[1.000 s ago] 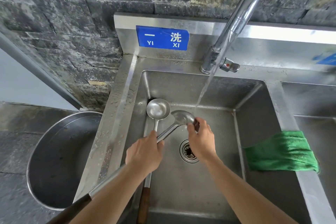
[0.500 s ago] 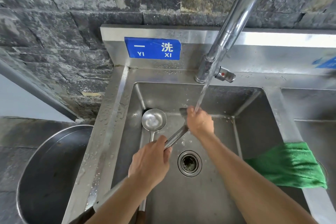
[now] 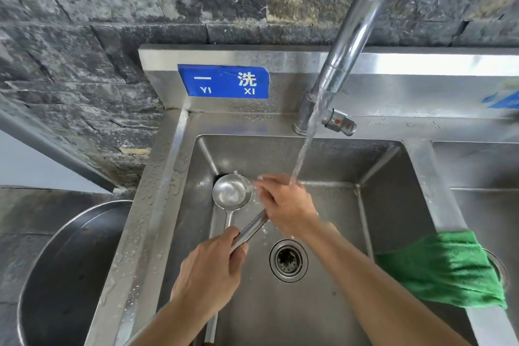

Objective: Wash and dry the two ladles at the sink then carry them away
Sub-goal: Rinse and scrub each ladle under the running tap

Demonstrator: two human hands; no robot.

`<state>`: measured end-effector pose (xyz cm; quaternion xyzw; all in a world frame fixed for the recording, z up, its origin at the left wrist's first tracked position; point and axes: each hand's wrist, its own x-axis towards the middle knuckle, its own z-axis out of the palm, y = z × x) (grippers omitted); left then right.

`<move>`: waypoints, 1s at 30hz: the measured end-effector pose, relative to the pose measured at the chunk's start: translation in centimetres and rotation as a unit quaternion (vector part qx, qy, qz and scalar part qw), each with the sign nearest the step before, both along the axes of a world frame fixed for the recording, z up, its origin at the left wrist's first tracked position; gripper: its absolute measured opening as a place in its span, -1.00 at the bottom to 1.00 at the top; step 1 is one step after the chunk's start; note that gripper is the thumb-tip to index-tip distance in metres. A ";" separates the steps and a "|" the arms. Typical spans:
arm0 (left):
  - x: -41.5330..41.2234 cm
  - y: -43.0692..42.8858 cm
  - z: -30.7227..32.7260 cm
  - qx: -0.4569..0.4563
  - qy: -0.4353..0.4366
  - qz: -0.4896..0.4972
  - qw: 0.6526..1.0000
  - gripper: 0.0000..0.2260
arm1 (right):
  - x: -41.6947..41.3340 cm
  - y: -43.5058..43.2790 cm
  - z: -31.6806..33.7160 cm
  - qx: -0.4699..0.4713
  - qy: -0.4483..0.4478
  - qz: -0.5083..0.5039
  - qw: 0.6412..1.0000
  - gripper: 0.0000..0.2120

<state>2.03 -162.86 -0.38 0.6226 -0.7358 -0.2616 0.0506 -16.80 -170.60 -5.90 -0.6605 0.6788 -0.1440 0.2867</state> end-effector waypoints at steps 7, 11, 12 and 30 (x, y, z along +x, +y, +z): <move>0.8 0.3 0.5 -0.017 0.003 0.010 1.000 -0.86 | -1.1 0.5 -2.1 0.105 -0.121 -0.156 0.975 -0.40; 0.2 0.0 0.4 -0.014 -0.006 0.013 1.000 -0.86 | -0.1 1.1 -2.4 -0.099 -0.008 0.003 0.995 -0.53; 0.2 0.1 0.4 -0.018 -0.001 0.016 1.000 -0.86 | -0.6 0.3 -2.2 -0.068 -0.036 -0.013 0.997 -0.55; -5.0 -6.4 4.2 -0.076 -0.056 -0.095 0.991 -0.78 | -7.7 2.1 2.4 0.123 -0.507 -0.402 0.753 -0.28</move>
